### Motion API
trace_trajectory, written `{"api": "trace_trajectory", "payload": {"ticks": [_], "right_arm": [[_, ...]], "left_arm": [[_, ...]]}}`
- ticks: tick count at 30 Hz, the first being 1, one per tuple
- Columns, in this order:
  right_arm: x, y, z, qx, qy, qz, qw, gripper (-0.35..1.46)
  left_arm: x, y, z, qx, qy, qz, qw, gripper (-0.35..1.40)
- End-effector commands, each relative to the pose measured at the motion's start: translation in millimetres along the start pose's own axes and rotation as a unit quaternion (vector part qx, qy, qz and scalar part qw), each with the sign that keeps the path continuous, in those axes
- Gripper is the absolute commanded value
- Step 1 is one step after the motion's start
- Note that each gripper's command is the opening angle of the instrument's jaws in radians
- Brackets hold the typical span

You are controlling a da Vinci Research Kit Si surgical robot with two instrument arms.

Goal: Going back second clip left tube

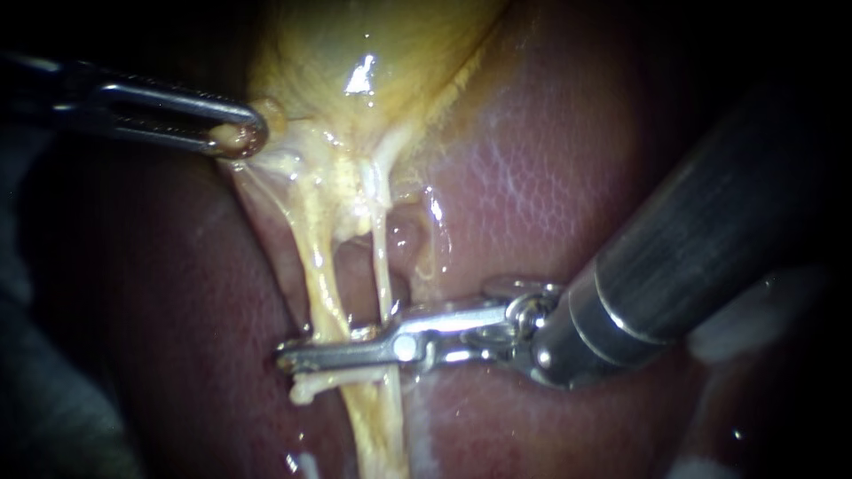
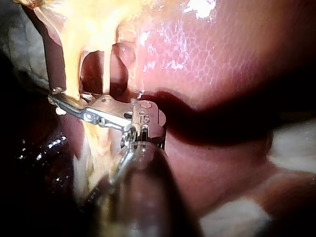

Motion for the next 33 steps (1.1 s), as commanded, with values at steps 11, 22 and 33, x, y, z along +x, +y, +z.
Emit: {"api": "trace_trajectory", "payload": {"ticks": [11,22,33], "right_arm": [[0.7,1.0,1.2,-0.032,-0.013,-0.111,0.9932,0.43],[1.0,1.5,-0.7,-0.132,-0.052,-0.267,0.9531,0.48],[2.1,-4.9,-5.5,-0.141,-0.146,-0.437,0.8762,0.49]], "left_arm": [[0.0,0.0,0.0,0.0,0.0,0.0,1.0,-0.35],[-0.1,-0.1,-0.1,-0.001,0.0,0.0,1.0,-0.35],[-0.1,-0.1,-0.3,-0.001,0.0,0.0,1.0,-0.35]]}}
